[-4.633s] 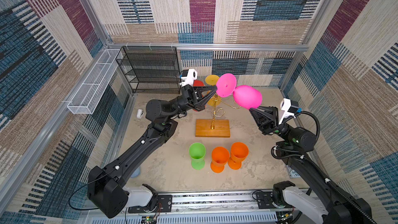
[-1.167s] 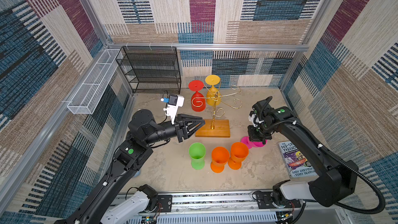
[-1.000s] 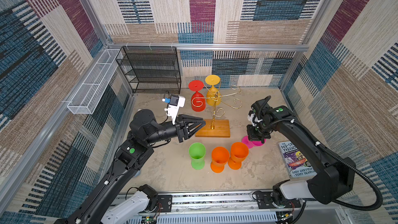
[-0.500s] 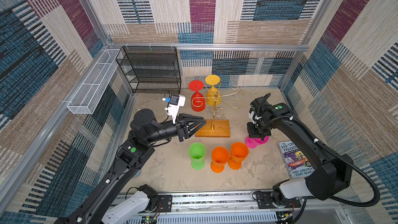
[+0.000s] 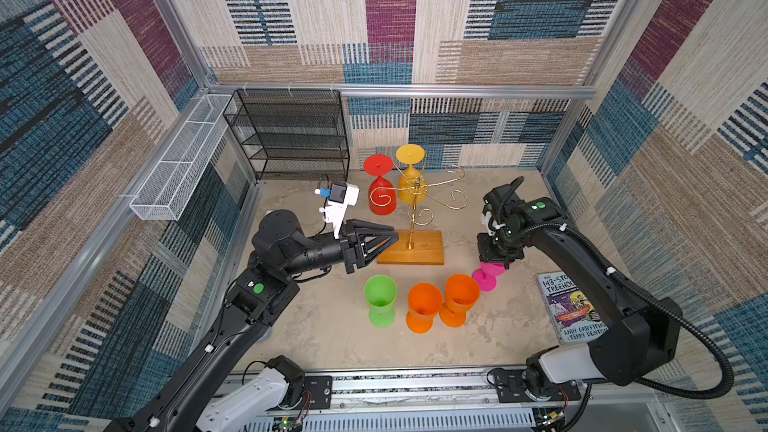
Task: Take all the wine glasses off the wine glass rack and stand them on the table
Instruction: 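Lower the magenta glass onto the table beside the orange glasses with the right gripper, then open and lift the right gripper while the left gripper reaches toward the red glass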
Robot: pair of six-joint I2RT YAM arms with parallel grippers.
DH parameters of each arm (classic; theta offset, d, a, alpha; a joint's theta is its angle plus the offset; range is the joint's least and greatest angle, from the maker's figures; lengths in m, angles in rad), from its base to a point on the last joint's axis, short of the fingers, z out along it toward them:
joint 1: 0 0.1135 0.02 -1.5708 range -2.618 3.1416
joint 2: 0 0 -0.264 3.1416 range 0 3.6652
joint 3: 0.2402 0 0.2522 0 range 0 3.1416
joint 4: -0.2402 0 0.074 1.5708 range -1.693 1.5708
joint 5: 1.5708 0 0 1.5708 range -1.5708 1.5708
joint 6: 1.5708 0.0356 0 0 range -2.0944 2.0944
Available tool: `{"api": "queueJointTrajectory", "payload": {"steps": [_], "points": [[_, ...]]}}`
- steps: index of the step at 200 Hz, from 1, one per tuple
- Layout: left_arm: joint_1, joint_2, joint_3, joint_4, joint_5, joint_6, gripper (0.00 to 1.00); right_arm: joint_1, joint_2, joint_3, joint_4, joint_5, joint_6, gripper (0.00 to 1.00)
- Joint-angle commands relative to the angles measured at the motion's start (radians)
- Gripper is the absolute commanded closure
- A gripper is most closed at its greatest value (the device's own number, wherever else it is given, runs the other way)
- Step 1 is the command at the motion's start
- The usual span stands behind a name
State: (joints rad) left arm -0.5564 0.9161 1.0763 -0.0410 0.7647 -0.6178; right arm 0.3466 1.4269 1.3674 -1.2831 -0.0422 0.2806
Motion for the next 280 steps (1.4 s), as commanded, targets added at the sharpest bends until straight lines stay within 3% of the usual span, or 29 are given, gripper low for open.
{"api": "queueJointTrajectory", "payload": {"steps": [1,41,72,99,125,169,216,246,280], "points": [[0.001,0.002,-0.001,0.037,0.009,-0.025,0.64,0.000,-0.012,0.017,0.024,0.023,0.017,0.64],[0.001,0.003,0.005,0.017,-0.003,-0.020,0.64,0.000,-0.048,0.055,0.019,0.039,0.038,0.55],[0.001,0.001,0.026,-0.032,-0.029,0.001,0.62,0.000,-0.117,0.089,0.033,0.069,0.078,0.54],[0.004,0.000,0.062,-0.105,-0.091,0.037,0.58,0.000,-0.255,0.089,0.122,0.095,0.121,0.54],[0.027,0.014,0.109,-0.166,-0.156,0.044,0.52,0.000,-0.455,-0.021,0.308,0.063,0.152,0.51],[0.187,0.078,0.184,-0.167,-0.125,-0.041,0.51,0.000,-0.755,-0.300,0.670,-0.015,0.217,0.43],[0.391,0.255,0.192,0.005,-0.028,-0.219,0.51,0.000,-0.905,-0.485,0.970,-0.121,0.255,0.36],[0.415,0.399,0.204,0.090,0.044,-0.280,0.51,0.000,-0.877,-0.485,1.004,-0.174,0.234,0.35],[0.415,0.482,0.208,0.143,0.049,-0.304,0.51,0.000,-0.876,-0.496,1.012,-0.175,0.231,0.36]]}}
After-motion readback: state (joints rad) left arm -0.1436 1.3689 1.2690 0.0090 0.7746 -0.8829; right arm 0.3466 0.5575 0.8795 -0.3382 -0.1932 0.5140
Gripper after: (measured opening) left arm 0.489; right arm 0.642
